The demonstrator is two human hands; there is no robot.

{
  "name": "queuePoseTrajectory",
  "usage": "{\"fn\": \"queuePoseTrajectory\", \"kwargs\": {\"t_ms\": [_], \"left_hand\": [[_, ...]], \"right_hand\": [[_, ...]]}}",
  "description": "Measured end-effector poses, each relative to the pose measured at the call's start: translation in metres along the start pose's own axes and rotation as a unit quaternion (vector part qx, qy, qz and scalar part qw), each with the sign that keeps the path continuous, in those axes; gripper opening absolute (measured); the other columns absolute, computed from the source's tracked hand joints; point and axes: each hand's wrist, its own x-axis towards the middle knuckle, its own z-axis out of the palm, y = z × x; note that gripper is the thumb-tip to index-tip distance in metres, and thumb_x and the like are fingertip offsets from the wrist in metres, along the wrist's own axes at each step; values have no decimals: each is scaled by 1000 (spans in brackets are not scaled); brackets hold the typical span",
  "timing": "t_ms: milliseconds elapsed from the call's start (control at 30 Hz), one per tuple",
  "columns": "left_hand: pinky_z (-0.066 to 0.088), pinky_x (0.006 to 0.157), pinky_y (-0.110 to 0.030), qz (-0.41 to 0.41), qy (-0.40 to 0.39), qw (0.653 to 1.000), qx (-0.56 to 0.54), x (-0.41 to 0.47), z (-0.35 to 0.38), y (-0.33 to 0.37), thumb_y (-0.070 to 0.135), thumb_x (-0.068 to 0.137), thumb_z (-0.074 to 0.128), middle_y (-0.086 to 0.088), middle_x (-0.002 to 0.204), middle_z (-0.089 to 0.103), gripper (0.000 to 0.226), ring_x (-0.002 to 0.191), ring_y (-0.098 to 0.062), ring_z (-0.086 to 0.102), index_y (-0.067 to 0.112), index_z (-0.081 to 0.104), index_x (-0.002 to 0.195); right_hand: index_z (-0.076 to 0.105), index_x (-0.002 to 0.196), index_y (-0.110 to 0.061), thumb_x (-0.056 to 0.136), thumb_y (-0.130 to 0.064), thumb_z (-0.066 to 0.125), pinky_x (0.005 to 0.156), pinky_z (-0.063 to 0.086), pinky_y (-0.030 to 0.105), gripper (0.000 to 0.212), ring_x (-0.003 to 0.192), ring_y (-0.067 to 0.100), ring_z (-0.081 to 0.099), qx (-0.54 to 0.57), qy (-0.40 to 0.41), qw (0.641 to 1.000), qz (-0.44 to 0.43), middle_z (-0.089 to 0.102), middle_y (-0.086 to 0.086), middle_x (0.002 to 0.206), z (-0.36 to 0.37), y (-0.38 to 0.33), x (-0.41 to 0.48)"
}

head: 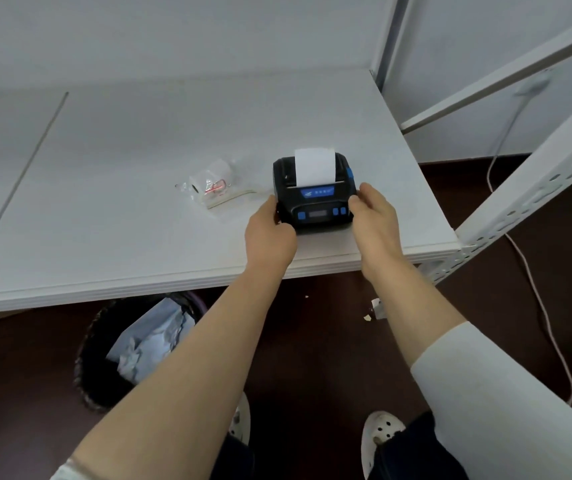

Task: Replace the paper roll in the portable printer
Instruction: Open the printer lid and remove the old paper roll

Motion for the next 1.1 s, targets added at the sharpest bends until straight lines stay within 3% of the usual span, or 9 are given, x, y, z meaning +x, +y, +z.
{"fn": "queuePoseTrajectory", "kwargs": {"t_ms": [300, 533, 667, 700, 733, 800, 867, 1000, 1100], "left_hand": [[47, 78, -25, 53, 29, 998, 35, 1, 0, -15, -9, 62, 31, -6, 98, 72, 66, 91, -22, 60, 17, 67, 111], [46, 86, -26, 16, 72, 996, 58, 0, -9, -11, -6, 71, 36, -4, 105, 71, 53, 99, -21, 61, 13, 68, 109], [51, 93, -41, -20, 66, 998, -13, 14, -10, -19, 4, 71, 37, -7, 100, 72, 39, 97, -27, 65, 16, 68, 91], [51, 93, -38, -20, 60, 998, -28, 14, -9, -20, 5, 73, 37, -5, 100, 71, 39, 95, -24, 64, 15, 69, 93], [49, 91, -34, -17, 51, 998, -42, 14, -8, -20, 6, 76, 36, -2, 95, 69, 38, 90, -21, 61, 16, 69, 93], [47, 85, -33, -13, 30, 996, -86, 14, -6, -20, 4, 78, 35, 3, 79, 62, 40, 79, -17, 51, 25, 70, 77], [47, 96, -36, -33, 17, 990, -134, 15, -6, -18, 3, 80, 35, 8, 76, 62, 51, 84, -16, 53, 35, 70, 62], [50, 94, -31, -51, 19, 982, -179, 19, -4, -20, 7, 81, 39, 4, 92, 70, 43, 93, -14, 60, 27, 76, 92], [51, 86, -28, -70, 19, 976, -207, 19, -4, -18, 13, 86, 45, 8, 77, 70, 35, 87, -14, 62, 26, 75, 73]], "right_hand": [[45, 132, -6, 97, -13, 37, 87, 42, 18, 36, 114, 15, 51, 18, 40, 999, -18, 54, 8, 132, 6, 10, 1], [59, 111, -12, 95, -10, 37, 63, 39, 11, 27, 76, -1, 50, 51, 70, 996, -8, 57, -8, 91, 6, 22, 11], [61, 101, 5, 90, -11, 45, 81, 54, 35, 26, 82, 18, 60, 107, 74, 989, 64, 66, 20, 105, 0, 19, 25], [60, 98, 9, 88, -11, 46, 84, 52, 37, 26, 119, 37, 43, 124, 65, 987, 75, 65, 22, 98, -1, 18, 28], [58, 94, 11, 87, -11, 48, 80, 48, 34, 25, 88, 11, 33, 140, 51, 986, 78, 61, 20, 87, -1, 18, 31], [59, 86, 9, 85, -11, 51, 75, 44, 33, 22, 80, 22, 49, 162, 20, 983, 80, 55, 10, 79, 0, 18, 37], [63, 74, -5, 85, -12, 54, 75, 49, 33, 16, 77, 20, 55, 174, 3, 981, 89, 60, 5, 75, 0, 19, 43], [65, 71, -10, 85, -17, 60, 65, 54, 28, 16, 70, 16, 62, 194, -4, 977, 84, 65, 2, 72, 3, 17, 48], [67, 70, -13, 85, -14, 60, 68, 55, 31, 17, 70, 18, 64, 205, -8, 975, 82, 67, 2, 72, 5, 18, 49]]}}
